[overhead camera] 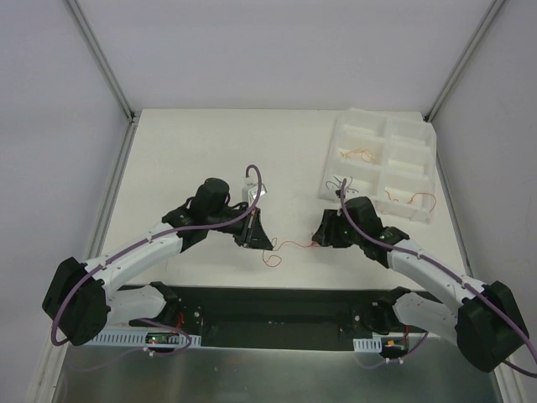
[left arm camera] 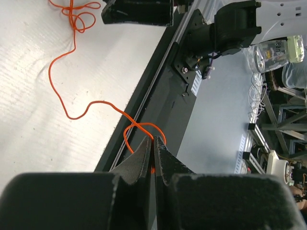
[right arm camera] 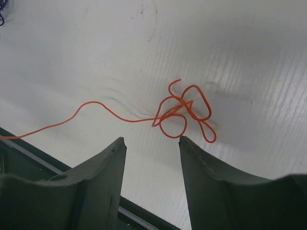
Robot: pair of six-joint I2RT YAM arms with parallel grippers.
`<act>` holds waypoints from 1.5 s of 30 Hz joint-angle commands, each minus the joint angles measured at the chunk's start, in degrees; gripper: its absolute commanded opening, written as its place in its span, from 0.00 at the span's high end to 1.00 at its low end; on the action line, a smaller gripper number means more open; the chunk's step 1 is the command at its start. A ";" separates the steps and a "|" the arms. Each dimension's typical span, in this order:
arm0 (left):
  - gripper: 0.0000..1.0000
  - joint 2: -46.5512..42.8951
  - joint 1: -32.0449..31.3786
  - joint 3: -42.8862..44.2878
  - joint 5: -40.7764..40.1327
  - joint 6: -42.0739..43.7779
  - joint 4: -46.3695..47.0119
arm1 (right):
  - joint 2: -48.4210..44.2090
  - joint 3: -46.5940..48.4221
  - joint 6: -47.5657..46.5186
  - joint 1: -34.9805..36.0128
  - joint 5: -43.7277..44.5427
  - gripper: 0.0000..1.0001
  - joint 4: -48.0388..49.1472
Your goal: Untangle the cables
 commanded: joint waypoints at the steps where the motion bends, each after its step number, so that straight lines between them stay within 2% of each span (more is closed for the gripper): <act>1: 1.00 -1.97 0.20 -1.09 -0.21 -0.26 -0.48 | 2.93 7.37 -2.71 0.03 1.50 0.52 -4.58; 5: 1.00 -2.06 0.20 -1.70 0.06 0.00 -0.65 | 4.08 11.34 -5.18 0.03 0.11 0.62 -6.44; 11: 1.00 -1.18 0.20 -1.44 0.67 0.09 -0.56 | 6.79 12.84 -4.31 1.08 -0.78 0.62 -5.82; 16: 1.00 -1.27 0.20 -1.09 1.20 0.35 -0.56 | 11.37 15.03 -2.47 6.53 6.59 0.61 -10.92; 20: 1.00 -1.09 0.20 -0.83 1.64 0.44 -0.56 | 13.04 15.65 0.35 10.05 14.15 0.57 -13.74; 30: 1.00 -1.53 0.20 -1.00 2.25 0.09 -0.56 | 19.54 15.47 2.55 10.49 14.16 0.60 -7.15; 34: 1.00 -2.49 0.20 -1.09 2.43 -0.26 -0.56 | 21.57 16.27 2.90 10.49 15.39 0.67 -6.88; 39: 1.00 -4.43 0.20 -1.79 0.85 -0.17 -1.18 | 19.56 15.22 2.99 10.49 18.64 0.97 -7.85; 40: 1.00 -5.30 0.20 -1.88 -0.11 0.00 -1.61 | 18.33 14.95 2.82 10.32 19.86 1.00 -8.20; 42: 1.00 -7.06 0.29 -1.97 -2.74 0.70 -3.63 | 15.61 13.99 2.12 9.44 20.49 1.00 -8.90; 45: 1.00 -11.18 0.90 -1.71 -10.72 2.28 -8.72 | 9.99 11.18 0.45 4.97 15.68 1.00 -7.16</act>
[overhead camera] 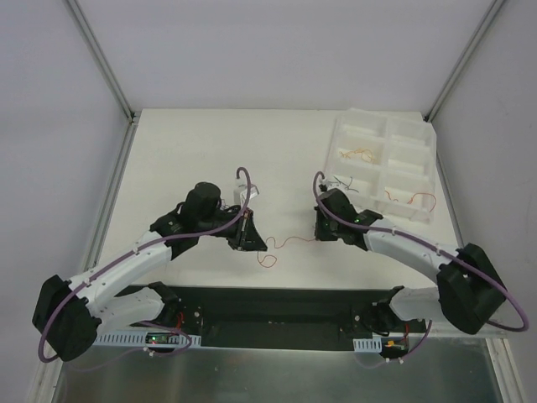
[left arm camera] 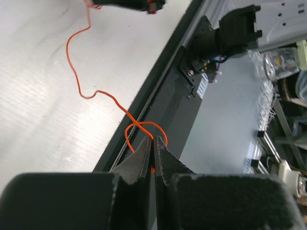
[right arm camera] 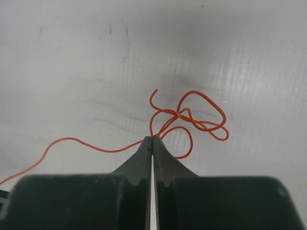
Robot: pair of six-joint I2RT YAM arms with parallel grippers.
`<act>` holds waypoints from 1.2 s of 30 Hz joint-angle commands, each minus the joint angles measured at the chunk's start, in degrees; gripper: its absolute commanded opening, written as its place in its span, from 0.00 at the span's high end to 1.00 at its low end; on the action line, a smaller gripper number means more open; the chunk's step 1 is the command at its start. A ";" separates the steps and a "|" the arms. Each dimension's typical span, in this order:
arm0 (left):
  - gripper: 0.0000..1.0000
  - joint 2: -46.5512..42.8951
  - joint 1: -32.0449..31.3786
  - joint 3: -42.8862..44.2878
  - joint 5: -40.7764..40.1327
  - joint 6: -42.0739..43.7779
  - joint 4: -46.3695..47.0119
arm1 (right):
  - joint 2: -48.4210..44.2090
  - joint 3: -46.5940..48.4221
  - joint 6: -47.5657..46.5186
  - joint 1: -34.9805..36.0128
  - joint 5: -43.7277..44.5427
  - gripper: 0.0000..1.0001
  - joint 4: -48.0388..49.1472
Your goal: Untangle the cables
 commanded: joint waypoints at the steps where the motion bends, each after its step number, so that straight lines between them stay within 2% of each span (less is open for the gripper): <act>1: 1.00 -7.23 1.49 0.00 -12.46 2.18 -7.46 | -9.89 -3.77 -1.70 -6.27 -3.37 1.00 2.57; 7: 1.00 -23.13 6.33 -0.88 -37.25 1.48 -17.75 | -21.41 -10.37 0.75 -22.25 -25.84 1.00 10.04; 11: 1.00 -31.23 6.68 -0.97 -49.22 2.00 -21.01 | -25.11 -13.62 8.56 -34.83 -42.64 1.00 18.38; 13: 1.00 -33.87 6.68 -0.18 -53.09 2.61 -22.68 | -25.64 -14.33 12.00 -40.98 -47.66 1.00 20.77; 18: 1.00 -38.36 6.68 0.96 -62.67 4.02 -25.58 | -27.05 -16.00 16.31 -51.01 -54.79 1.00 23.68; 21: 1.00 -40.73 6.68 1.76 -67.59 4.81 -27.16 | -28.36 -16.62 15.80 -55.06 -54.20 1.00 22.46; 25: 1.00 -43.81 6.68 2.46 -72.87 6.39 -27.87 | -31.61 -12.85 3.51 -56.39 -43.15 1.00 5.97; 31: 1.00 -47.76 6.68 3.08 -80.34 9.56 -28.49 | -33.99 -11.61 -1.34 -56.92 -34.16 1.00 -1.19; 34: 1.00 -48.47 6.68 3.08 -80.97 9.91 -28.31 | -34.43 -11.61 -2.40 -56.92 -33.10 1.00 -1.90; 36: 1.00 -47.25 6.68 2.64 -76.86 10.78 -26.74 | -34.69 -11.61 -3.28 -56.83 -35.10 1.00 -0.94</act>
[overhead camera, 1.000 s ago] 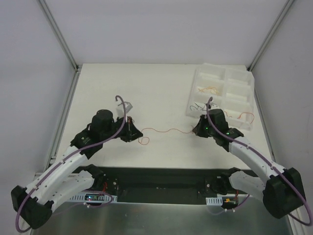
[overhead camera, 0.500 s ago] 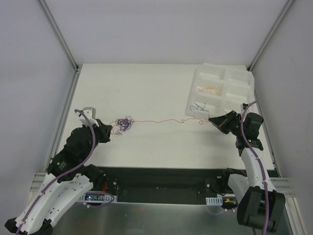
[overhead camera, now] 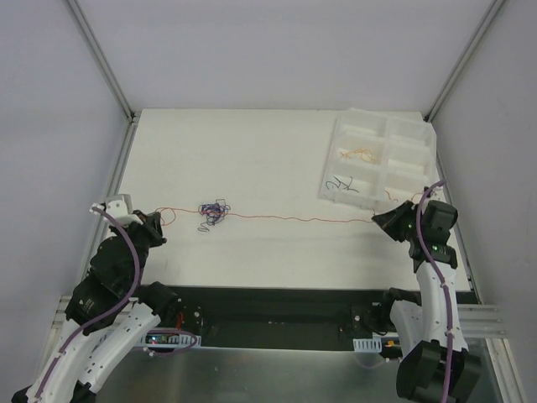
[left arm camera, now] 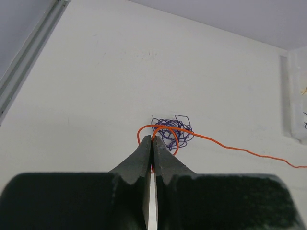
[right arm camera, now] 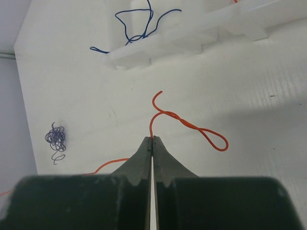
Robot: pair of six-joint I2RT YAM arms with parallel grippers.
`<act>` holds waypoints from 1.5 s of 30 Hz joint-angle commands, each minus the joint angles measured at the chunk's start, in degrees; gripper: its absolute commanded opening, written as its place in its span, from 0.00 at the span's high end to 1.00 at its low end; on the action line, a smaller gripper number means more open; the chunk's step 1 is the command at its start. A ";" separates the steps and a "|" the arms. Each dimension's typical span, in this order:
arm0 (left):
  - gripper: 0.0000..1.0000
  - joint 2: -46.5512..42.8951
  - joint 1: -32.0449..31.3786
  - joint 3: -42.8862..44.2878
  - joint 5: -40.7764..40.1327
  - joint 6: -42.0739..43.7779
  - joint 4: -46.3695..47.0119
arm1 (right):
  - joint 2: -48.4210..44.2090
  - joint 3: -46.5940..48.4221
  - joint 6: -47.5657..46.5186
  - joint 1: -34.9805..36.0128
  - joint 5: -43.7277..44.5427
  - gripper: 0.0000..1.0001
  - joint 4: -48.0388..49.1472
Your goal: Untangle the cables
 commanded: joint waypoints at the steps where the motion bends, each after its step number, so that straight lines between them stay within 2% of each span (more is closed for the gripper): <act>1: 1.00 2.30 0.35 0.85 5.56 3.66 2.77 | -1.25 1.94 -4.24 0.19 -1.53 1.00 0.02; 4: 1.00 11.50 0.35 0.41 20.59 2.88 6.46 | -1.25 2.99 -6.79 5.01 -2.18 1.00 -0.13; 8: 1.00 29.60 0.26 1.63 47.21 0.87 14.98 | -0.90 4.66 -8.90 17.21 -0.78 1.00 -0.75; 10: 1.00 39.35 -0.09 4.00 56.98 -1.85 18.50 | -0.20 5.19 -9.08 23.81 1.24 1.00 -0.31; 12: 1.00 48.32 -2.28 7.42 62.64 -4.23 21.40 | 1.11 5.80 -9.17 29.71 2.74 1.00 0.30; 15: 1.00 58.88 -7.63 13.74 63.71 -5.56 24.13 | 4.01 5.90 -8.64 37.44 3.70 1.00 2.93; 18: 0.97 67.42 -8.79 16.84 63.71 -8.45 27.03 | 7.00 5.72 -6.98 41.50 6.69 1.00 5.05; 20: 0.85 70.77 -8.71 17.72 62.31 -9.42 27.04 | 8.93 5.28 -5.75 42.65 7.49 1.00 7.06; 24: 0.49 70.96 -8.53 15.88 59.41 -10.13 26.87 | 12.01 6.24 -4.95 44.14 9.07 1.00 8.31; 27: 0.34 66.84 -8.09 13.51 57.39 -9.08 25.90 | 13.68 7.21 -4.86 44.50 11.70 1.00 7.95; 32: 0.31 57.88 -3.89 13.75 57.82 -5.21 20.73 | 19.39 10.89 -4.60 45.11 16.80 1.00 6.02; 37: 0.30 52.16 2.27 18.50 58.09 -1.96 16.85 | 27.38 17.31 -3.46 49.14 16.54 0.98 6.63; 40: 0.30 50.75 3.95 21.40 53.97 -0.82 16.67 | 32.48 21.43 -3.01 53.10 17.33 0.94 8.30; 45: 0.30 48.29 4.48 23.52 43.69 3.39 17.02 | 40.74 27.60 -2.75 58.20 19.62 0.94 9.17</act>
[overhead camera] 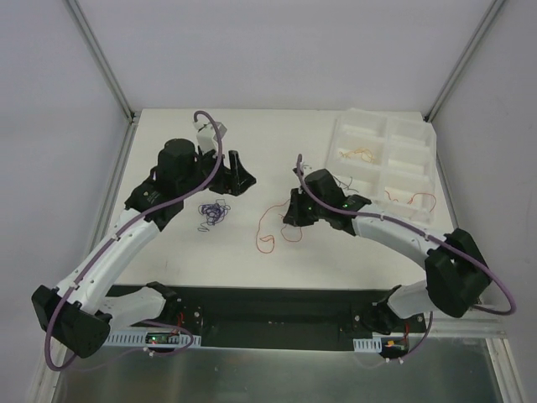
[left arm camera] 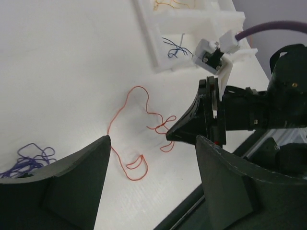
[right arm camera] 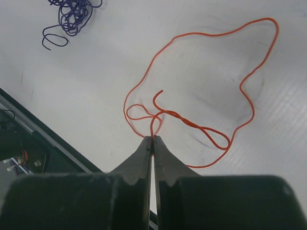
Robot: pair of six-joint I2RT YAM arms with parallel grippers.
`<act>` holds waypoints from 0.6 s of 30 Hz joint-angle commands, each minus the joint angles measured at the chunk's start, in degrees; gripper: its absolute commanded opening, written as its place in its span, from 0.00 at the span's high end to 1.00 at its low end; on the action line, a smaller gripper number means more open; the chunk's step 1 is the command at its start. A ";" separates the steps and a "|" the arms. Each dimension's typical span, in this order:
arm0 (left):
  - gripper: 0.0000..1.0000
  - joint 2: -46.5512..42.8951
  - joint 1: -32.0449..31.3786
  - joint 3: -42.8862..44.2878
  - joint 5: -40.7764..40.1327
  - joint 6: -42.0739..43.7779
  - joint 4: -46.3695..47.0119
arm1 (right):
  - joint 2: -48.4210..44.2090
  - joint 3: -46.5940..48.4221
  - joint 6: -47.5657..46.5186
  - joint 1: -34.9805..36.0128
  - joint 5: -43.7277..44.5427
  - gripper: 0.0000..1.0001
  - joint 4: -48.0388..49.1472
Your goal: Untangle the cables
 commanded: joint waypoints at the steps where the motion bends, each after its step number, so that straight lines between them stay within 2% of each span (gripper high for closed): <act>1: 0.30 -2.88 0.56 2.49 -10.92 6.48 -0.88 | 6.08 5.76 1.27 3.98 2.42 0.94 3.47; 6: 0.30 -6.83 0.57 -1.63 -16.82 11.59 0.70 | 11.81 8.58 3.02 5.57 2.07 0.93 5.76; 10: 0.30 -9.56 0.57 -7.34 -17.88 13.43 3.16 | 13.66 9.46 3.47 6.36 -1.09 0.89 5.95; 18: 0.31 -10.98 0.48 -7.61 -16.57 13.88 3.69 | 16.29 9.29 -1.62 7.24 -2.95 0.66 5.42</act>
